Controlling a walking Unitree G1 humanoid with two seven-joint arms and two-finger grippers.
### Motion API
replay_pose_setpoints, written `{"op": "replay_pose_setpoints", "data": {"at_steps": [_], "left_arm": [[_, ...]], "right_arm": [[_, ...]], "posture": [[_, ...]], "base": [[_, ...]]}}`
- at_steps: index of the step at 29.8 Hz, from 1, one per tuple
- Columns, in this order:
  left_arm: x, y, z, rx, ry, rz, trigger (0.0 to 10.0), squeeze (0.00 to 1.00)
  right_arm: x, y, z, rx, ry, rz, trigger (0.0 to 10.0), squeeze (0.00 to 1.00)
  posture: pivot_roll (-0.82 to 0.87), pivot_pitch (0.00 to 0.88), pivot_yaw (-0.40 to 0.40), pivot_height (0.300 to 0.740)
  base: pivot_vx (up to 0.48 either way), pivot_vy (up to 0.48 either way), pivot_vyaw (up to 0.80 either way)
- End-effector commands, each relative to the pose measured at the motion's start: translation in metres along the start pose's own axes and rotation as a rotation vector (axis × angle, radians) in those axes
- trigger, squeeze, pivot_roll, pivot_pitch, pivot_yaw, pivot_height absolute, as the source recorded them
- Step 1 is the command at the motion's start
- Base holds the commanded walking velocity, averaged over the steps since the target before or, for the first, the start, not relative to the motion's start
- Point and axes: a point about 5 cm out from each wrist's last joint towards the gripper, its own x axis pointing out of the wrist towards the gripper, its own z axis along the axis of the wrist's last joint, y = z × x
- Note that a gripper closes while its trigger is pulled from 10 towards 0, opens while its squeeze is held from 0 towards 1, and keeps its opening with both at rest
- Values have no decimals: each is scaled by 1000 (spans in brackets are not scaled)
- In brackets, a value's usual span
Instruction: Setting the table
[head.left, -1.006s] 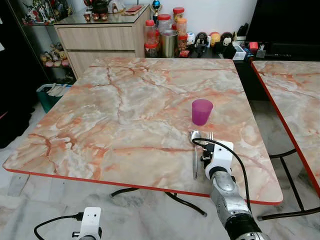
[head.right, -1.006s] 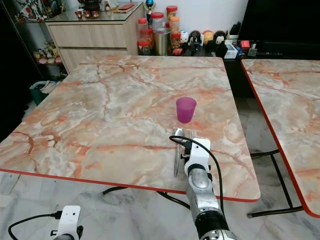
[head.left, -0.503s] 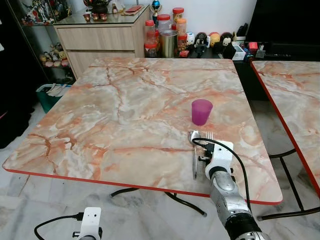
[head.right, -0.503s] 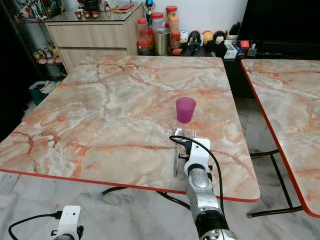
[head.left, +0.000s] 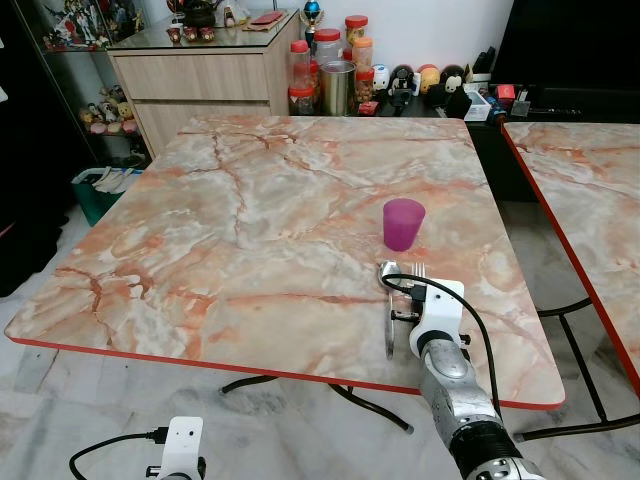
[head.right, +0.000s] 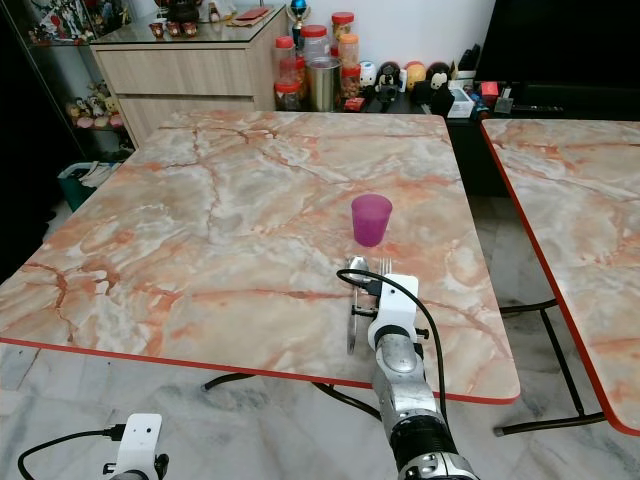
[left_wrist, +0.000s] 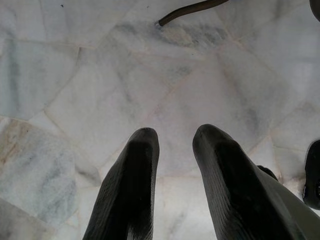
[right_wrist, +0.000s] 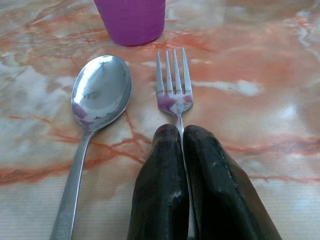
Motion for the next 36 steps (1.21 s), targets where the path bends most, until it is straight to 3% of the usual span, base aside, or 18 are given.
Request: {"op": "replay_pose_setpoints", "data": {"at_steps": [1,7,8,9,24,36], "left_arm": [[-1,1,-4,4,23,-3,10000,0],[0,1,-3,8,19,-5,10000,0],[0,1,-3,9,18,-6,10000,0],[0,1,-2,12,16,-9,10000,0],[0,0,-2,5,14,-8,10000,0],[0,1,-1,-3,1,-3,10000,0]], "right_arm": [[0,0,-7,-3,42,-14,0,0],[1,-1,2,-13,-14,-28,0,0],[1,0,3,-11,-25,-27,8000,0],[0,0,8,-24,-58,-28,10000,0],[-6,3,44,-10,-327,-21,10000,0],[-9,7,47,0,-365,10,10000,0]], "posture": [[-8,0,30,740],[-12,0,37,740],[-12,0,37,740],[-15,0,41,740],[-8,0,36,740],[-14,0,29,740]], "base": [[0,0,0],[0,0,0],[0,0,0],[0,0,0],[0,0,0],[0,-266,0]]}}
